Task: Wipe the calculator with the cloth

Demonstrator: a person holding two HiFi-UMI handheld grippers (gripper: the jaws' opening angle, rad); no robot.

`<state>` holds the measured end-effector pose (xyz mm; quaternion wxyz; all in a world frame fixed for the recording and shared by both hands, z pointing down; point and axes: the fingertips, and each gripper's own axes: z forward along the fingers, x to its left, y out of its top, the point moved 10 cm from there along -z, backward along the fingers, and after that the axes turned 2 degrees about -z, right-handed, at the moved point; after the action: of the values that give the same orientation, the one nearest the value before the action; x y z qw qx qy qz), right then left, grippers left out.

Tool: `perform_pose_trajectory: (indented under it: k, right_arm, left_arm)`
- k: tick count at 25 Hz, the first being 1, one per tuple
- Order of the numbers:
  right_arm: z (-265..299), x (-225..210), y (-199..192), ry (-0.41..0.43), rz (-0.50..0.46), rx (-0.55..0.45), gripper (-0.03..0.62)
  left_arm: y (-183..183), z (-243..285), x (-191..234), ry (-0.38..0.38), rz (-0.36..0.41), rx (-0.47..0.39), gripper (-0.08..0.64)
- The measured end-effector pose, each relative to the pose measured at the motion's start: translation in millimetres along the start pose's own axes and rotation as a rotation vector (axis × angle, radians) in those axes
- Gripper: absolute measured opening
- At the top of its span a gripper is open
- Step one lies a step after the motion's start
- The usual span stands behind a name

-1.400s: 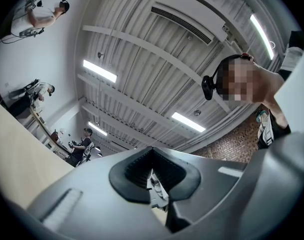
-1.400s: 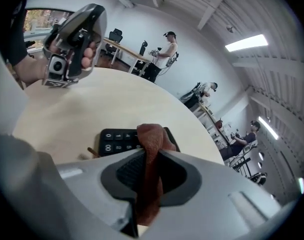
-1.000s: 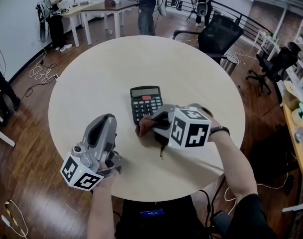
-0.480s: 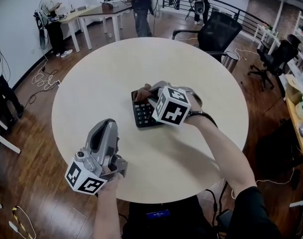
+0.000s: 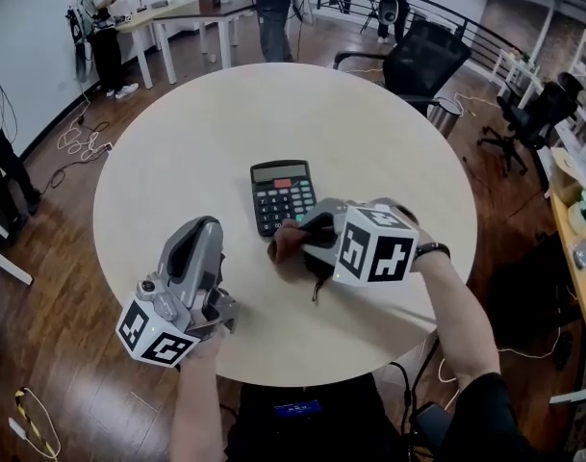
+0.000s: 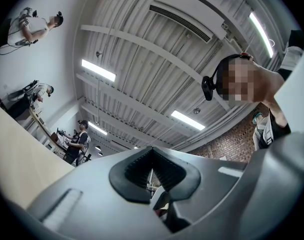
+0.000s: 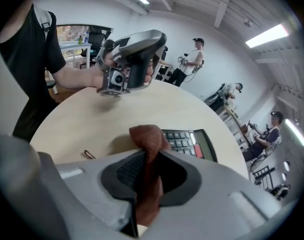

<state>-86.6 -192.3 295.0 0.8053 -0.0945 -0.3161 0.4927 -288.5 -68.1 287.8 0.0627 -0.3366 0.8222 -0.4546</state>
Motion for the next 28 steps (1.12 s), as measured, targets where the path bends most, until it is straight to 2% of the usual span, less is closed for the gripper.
perform_pose_trajectory:
  k: [2,6,7,9,13,20,25,27,28]
  right_arm:
    - [-8.8,-20.2,-7.1,-0.105,0.056,-0.017,0.051]
    - [-14.2,-77.5,-23.8,-0.422,0.21,-0.019,0.051]
    - [-10.5,-88.1,-26.5,-0.463,0.23,-0.013,0.051]
    - [1.3,-101.4,-30.4,-0.487,0.236,0.013,0.051]
    - [22.1,-96.1,-36.0,-0.386,0.197,0.064,0.049]
    - [12.3,-48.8,-29.0,-0.24,0.118,0.088,0.051]
    - [-6.6,-11.5,-25.9,-0.034,0.061,0.063,0.051]
    - [-14.8,-11.6,-26.5,-0.016,0.059,0.033,0.051]
    - [-17.6,-18.0,-26.4,-0.05,0.074,0.018,0.051]
  left_arm:
    - [0.1,0.2,0.2,-0.002,0.003,0.004,0.003]
    - [0.5,0.6,-1.1,0.0,0.005,0.012,0.003]
    - [0.5,0.5,-1.4,0.002,0.005,0.014,0.003]
    - [-0.9,-0.1,-1.3,0.003,0.008,0.017,0.003]
    - [-3.2,0.9,-2.2,0.002,0.005,0.018,0.003]
    - [1.0,1.2,-0.8,-0.004,0.014,0.021,0.003]
    - [0.1,2.1,-2.0,-0.004,0.022,0.03,0.003]
    - [-1.8,3.1,-3.0,-0.005,0.026,0.031,0.004]
    - [-1.8,3.1,-2.6,-0.006,0.027,0.033,0.003]
